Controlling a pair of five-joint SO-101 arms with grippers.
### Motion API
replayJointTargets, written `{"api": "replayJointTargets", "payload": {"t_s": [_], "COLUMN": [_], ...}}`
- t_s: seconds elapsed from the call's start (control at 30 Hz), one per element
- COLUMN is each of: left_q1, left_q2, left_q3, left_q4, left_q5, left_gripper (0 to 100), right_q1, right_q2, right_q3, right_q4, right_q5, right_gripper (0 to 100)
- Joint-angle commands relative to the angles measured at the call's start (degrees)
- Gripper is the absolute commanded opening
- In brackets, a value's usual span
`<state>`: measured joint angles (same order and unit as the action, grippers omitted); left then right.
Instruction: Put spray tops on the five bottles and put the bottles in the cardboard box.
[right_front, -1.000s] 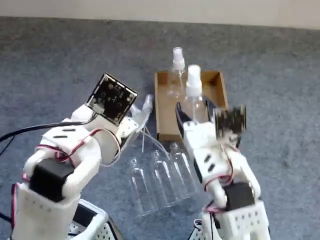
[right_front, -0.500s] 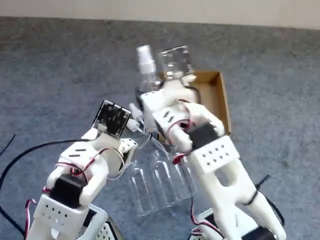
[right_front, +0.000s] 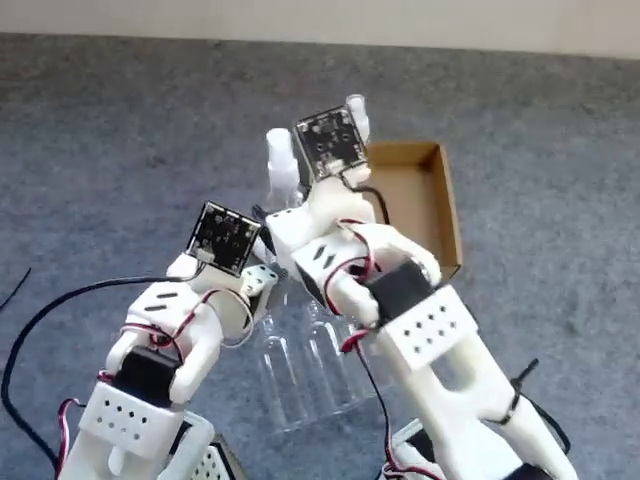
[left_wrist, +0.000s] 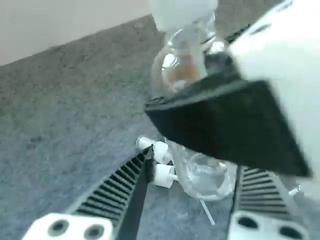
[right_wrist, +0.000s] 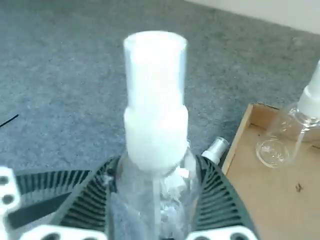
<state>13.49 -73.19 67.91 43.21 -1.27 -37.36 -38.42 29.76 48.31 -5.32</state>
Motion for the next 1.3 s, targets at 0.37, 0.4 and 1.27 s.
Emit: {"api": "replayJointTargets", "payload": {"t_s": [0.37, 0.4, 1.27], "left_q1": [-1.6, -1.6, -8.0], "left_q2": [1.7, 1.7, 2.2], "left_q3": [0.7, 0.9, 1.4], "left_q4": [-1.8, -1.8, -3.5], "left_q5": [-0.6, -0.6, -0.6], "left_gripper": [24, 24, 24], "right_q1": [26.2, 28.9, 33.3], "right_q2": [-3.6, -2.3, 40.7], "right_q3": [-9.6, -10.7, -12.0], "right_q4": [5.1, 4.6, -35.0], "right_q5": [14.4, 15.3, 11.1], "right_gripper": [0.5, 0.5, 0.5]}}
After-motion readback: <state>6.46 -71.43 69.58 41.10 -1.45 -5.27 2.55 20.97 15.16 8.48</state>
